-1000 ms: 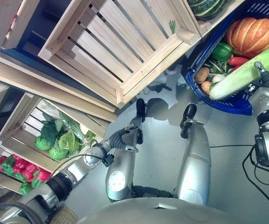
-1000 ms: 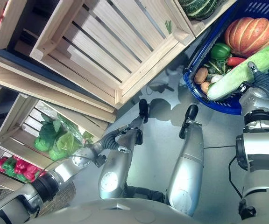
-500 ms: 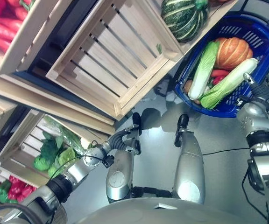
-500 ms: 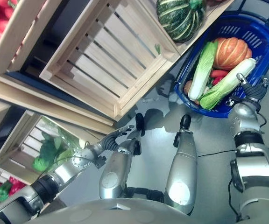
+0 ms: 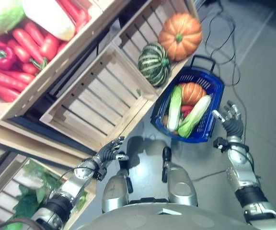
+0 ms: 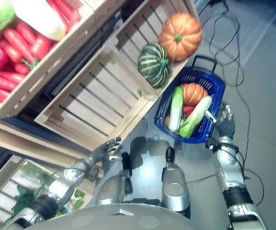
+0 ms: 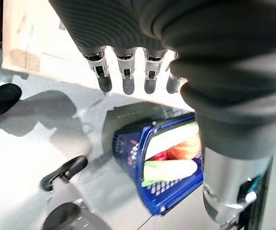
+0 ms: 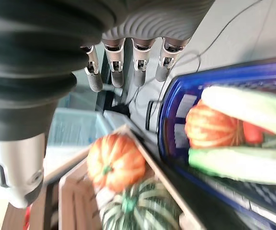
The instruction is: Pick up fruits and vegetables into the basket
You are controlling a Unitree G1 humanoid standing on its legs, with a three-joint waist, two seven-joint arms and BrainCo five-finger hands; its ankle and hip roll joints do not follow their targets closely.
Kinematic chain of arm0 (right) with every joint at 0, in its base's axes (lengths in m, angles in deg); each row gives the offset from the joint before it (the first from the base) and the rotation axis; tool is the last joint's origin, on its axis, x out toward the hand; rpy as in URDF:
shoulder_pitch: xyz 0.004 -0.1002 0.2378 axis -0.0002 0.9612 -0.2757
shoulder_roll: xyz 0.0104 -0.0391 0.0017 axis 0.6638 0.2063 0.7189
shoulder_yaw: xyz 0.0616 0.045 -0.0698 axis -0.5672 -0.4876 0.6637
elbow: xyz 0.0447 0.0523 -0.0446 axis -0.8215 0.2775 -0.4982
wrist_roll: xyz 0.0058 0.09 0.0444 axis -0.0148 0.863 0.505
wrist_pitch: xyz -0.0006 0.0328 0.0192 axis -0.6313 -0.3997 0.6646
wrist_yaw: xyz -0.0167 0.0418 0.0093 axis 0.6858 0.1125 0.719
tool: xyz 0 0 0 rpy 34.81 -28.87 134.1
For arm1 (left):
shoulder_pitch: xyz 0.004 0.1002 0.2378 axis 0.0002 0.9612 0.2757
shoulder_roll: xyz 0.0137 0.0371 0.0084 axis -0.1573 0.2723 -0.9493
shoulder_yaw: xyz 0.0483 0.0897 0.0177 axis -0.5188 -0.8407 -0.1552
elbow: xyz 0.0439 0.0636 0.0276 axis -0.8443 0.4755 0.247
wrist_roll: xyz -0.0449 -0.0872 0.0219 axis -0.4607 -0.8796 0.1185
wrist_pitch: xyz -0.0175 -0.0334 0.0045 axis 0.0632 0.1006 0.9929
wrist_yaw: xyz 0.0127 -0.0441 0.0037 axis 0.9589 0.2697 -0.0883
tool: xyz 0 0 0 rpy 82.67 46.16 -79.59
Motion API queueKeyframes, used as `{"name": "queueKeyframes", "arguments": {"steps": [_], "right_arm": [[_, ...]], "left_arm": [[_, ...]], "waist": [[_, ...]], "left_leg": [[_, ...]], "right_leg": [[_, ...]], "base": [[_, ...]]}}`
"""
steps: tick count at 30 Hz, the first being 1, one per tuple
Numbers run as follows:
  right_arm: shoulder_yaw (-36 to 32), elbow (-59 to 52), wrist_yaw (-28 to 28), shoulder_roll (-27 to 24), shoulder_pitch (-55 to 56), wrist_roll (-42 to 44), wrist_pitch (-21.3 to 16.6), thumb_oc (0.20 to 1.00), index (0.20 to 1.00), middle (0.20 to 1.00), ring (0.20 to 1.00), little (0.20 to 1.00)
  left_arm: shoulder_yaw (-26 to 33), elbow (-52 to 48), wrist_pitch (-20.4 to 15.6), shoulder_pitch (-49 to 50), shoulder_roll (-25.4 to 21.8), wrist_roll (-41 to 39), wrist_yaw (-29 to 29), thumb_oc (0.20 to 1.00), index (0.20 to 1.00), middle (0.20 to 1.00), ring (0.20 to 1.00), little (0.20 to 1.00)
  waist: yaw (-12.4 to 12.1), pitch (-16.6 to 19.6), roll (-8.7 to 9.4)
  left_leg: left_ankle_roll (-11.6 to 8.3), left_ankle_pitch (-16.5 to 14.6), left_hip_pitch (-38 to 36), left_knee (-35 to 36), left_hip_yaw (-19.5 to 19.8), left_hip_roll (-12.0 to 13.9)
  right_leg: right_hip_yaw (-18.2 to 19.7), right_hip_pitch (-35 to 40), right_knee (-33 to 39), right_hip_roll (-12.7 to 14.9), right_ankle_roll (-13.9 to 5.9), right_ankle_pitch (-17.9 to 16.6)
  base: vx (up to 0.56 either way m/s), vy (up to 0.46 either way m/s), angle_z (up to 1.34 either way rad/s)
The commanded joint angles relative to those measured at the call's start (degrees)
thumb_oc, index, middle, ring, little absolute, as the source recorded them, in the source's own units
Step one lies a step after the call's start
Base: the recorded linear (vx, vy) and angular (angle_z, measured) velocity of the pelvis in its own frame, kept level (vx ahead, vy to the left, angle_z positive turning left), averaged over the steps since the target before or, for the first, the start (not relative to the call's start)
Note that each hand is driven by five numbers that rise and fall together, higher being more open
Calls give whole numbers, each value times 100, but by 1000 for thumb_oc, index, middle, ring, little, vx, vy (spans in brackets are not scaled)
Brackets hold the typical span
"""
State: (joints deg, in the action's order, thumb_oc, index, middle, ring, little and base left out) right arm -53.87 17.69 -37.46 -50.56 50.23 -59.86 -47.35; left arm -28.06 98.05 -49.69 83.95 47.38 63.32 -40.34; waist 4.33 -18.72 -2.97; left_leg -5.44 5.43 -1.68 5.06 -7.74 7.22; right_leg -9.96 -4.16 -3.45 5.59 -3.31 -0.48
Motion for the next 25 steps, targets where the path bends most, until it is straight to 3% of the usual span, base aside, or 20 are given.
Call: {"name": "queueKeyframes", "arguments": {"steps": [1,6,7,10,19,25], "right_arm": [[382,-78,549,35,259,-193,220,1000,1000,1000,1000,1000],[940,414,1134,237,371,-354,692,1000,1000,1000,1000,1000],[1059,525,1313,299,376,-218,947,1000,1000,1000,1000,1000],[1303,1029,1661,483,325,-413,1132,1000,1000,1000,1000,1000],[1710,2569,2879,954,-30,-264,1863,1000,1000,1000,1000,1000],[1812,3334,3439,1004,-220,-328,1790,1000,1000,1000,1000,1000]], "left_arm": [[176,405,3,303,118,457,106,1000,1000,1000,1000,1000],[400,973,-241,196,301,455,269,1000,1000,1000,1000,1000],[453,1081,-293,188,342,380,320,1000,1000,1000,1000,1000],[545,1385,-425,107,443,424,373,1000,1000,1000,1000,1000],[535,2501,-411,-211,757,629,673,1000,1000,1000,1000,1000],[386,2835,-389,-361,875,730,858,1000,1000,1000,1000,1000]], "waist": [[-53,632,172],[-112,820,247],[-135,850,263],[-204,912,296],[-338,1036,315],[-403,1059,309]], "left_leg": [[70,-421,105,-114,-29,50],[100,-530,-80,-117,-58,-25],[110,-558,-121,-123,-60,-50],[134,-625,-213,-151,-73,-96],[185,-690,-396,-126,-86,-172],[204,-719,-492,-108,-117,-203]], "right_leg": [[100,183,-171,354,-532,306],[58,433,0,410,-564,251],[50,482,50,426,-574,223],[-13,613,188,466,-591,151],[-157,831,371,483,-596,70],[-243,939,452,473,-596,41]], "base": [[64,87,0],[28,87,0],[8,75,-4],[4,69,-3],[-8,47,-1],[-17,29,2]]}}
